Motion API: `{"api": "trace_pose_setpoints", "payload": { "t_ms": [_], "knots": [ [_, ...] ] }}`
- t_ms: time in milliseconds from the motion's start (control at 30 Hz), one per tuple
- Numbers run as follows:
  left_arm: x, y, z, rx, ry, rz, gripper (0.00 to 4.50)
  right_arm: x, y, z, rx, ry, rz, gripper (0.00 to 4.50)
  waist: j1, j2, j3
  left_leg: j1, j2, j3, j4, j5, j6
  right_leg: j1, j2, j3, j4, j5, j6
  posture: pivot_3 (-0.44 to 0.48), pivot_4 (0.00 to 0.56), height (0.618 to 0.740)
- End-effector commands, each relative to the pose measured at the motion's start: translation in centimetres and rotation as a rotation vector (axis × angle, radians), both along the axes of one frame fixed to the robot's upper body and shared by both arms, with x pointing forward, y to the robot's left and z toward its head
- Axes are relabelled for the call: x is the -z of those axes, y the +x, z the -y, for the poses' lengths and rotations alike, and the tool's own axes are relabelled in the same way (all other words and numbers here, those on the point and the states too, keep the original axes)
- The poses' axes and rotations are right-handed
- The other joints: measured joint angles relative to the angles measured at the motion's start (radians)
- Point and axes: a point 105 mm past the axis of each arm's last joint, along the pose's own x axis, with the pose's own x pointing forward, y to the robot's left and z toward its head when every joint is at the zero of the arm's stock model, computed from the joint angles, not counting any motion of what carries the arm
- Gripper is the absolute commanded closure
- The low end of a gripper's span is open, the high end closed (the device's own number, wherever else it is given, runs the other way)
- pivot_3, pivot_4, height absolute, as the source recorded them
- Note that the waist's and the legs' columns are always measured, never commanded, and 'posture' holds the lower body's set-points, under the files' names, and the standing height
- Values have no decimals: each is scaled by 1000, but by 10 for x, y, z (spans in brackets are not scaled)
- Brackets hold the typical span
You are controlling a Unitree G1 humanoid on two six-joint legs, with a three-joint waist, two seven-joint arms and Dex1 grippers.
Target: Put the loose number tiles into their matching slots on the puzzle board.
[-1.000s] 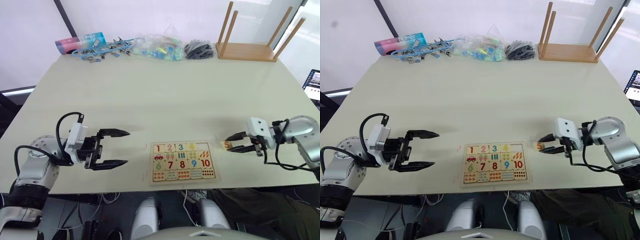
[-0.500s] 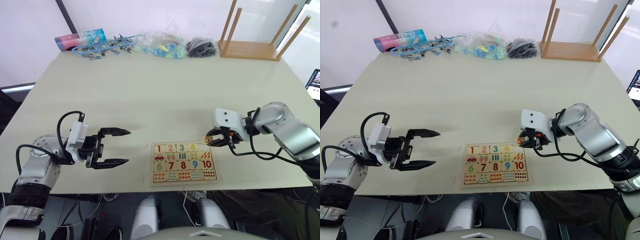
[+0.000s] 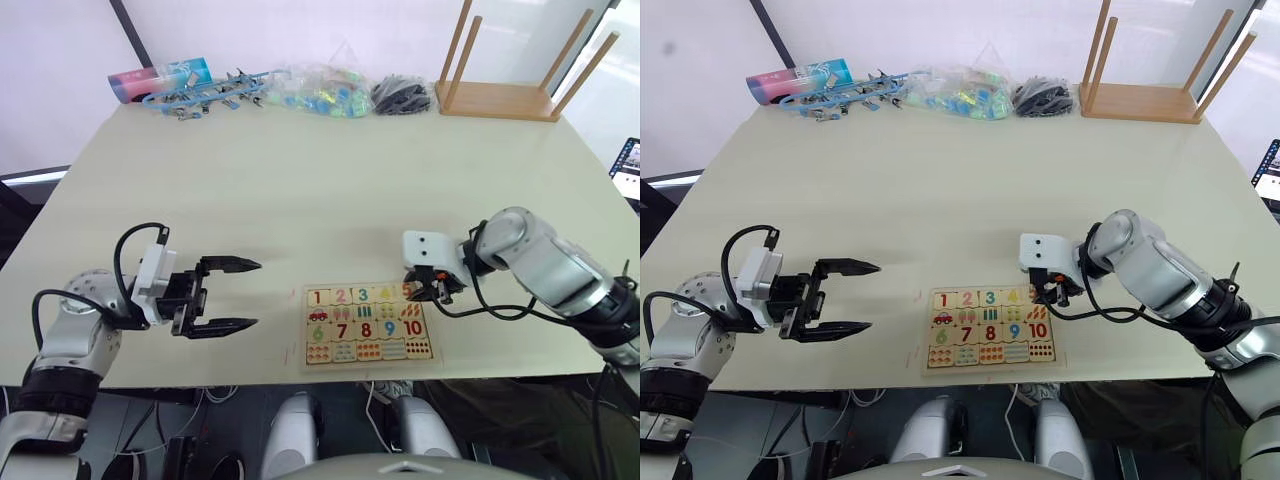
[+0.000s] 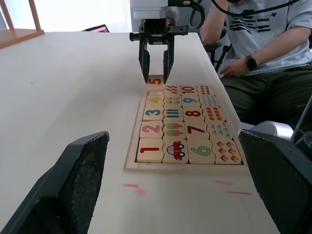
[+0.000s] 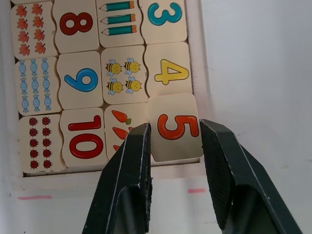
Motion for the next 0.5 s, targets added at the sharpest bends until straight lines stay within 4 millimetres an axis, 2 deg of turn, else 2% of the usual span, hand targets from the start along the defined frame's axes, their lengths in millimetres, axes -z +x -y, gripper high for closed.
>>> {"api": "trace_pose_setpoints", "payload": {
  "t_ms": [33,500],
  "knots": [
    [-6,-4,1,40,5,24,0,-7,5,-1,-17,-13,53,3562,0,0,0,0,0,0,0,0,0,0,0,0,0,0,0,0,150,738],
    [-7,-4,-1,38,11,23,0,0,-2,3,-25,-40,34,3562,0,0,0,0,0,0,0,0,0,0,0,0,0,0,0,0,150,738]
  ]
}}
